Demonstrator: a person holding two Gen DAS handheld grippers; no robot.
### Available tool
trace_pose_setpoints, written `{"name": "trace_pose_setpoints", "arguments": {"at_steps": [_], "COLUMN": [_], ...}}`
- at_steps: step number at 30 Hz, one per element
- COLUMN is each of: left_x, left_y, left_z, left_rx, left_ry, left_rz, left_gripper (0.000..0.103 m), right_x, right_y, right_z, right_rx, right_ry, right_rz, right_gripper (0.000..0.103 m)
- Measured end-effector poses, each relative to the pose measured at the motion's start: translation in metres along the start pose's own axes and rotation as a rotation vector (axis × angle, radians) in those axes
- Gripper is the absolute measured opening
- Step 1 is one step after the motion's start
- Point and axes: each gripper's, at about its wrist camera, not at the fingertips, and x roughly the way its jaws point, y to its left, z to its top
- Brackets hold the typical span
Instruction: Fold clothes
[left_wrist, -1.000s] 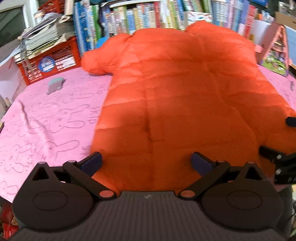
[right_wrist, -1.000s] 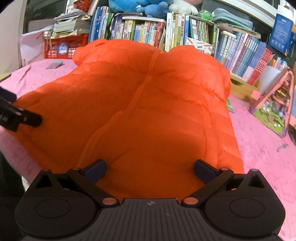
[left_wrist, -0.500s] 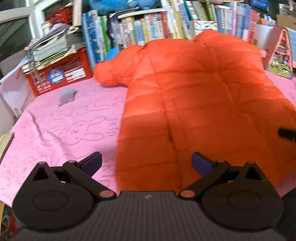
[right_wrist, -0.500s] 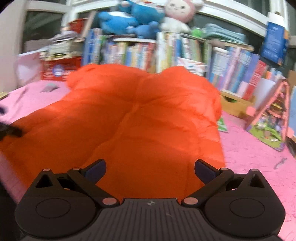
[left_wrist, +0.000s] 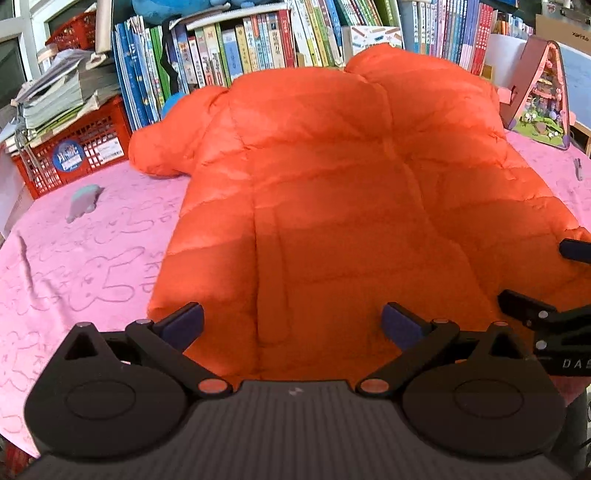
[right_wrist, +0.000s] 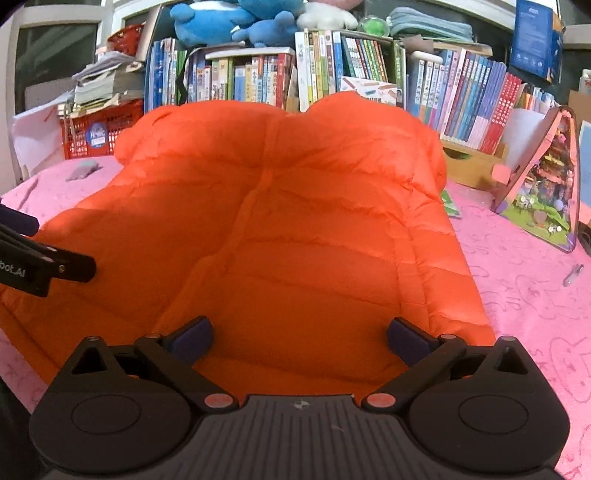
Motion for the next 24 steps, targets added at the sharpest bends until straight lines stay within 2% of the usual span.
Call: {"name": "trace_pose_setpoints", "arguments": {"at_steps": [24], "left_x": [0.014], "left_y": [0.003], "left_z": [-0.006], "left_rx": [-0.03], "left_ry": [0.029], "left_rz": [-0.001], "left_gripper": [0.103], "right_x": [0.005], "right_y": [0.007], "right_z": [-0.007], "right_rx": [-0.016], "right_ry": [-0.012], "right_rz": [-0.019], "right_gripper": [0.103]}}
